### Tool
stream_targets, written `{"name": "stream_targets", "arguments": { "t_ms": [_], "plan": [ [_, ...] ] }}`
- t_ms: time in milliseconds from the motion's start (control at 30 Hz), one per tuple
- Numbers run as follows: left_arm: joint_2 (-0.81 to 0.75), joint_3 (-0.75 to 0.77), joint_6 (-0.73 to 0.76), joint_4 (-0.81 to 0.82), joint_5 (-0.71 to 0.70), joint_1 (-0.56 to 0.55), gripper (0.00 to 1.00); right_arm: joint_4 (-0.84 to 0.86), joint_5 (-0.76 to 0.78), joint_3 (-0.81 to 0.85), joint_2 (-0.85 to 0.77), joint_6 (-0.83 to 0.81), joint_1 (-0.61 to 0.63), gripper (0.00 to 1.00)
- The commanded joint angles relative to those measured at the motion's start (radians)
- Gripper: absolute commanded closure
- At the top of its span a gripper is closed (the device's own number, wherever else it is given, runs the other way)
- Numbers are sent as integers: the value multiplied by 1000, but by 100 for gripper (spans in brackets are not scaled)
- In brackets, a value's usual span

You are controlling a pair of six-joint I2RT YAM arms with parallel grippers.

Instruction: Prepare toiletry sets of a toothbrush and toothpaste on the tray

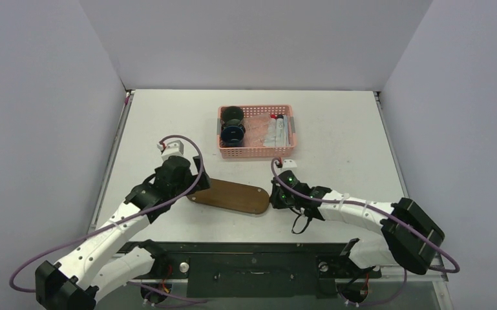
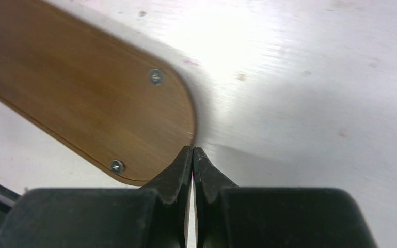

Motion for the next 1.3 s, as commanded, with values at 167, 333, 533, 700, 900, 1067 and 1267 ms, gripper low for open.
{"name": "stream_targets", "arguments": {
  "t_ms": [167, 333, 533, 700, 900, 1067, 1267],
  "plan": [
    [129, -26, -50, 154, -1, 163, 3, -139, 79, -21, -211, -50, -64, 100],
    [238, -37, -53, 219, 30, 207, 4, -151, 85, -34, -257, -48, -81, 100],
    [329, -50, -61, 283, 14, 239, 3, -112, 72, -53, -247, -25, -83, 100],
    [393, -75, -55, 345, 61, 261, 4, -88, 68, -69, -228, -22, -84, 100],
    [449, -123, -45, 449, 149, 265, 3, -59, 52, -77, -194, -9, -84, 100],
    [460, -147, -23, 512, 200, 265, 3, -34, 63, -83, -154, 18, -83, 100],
    [464, -172, 0, 550, 269, 265, 2, -23, 87, -75, -95, 35, -83, 100]
  ]
}}
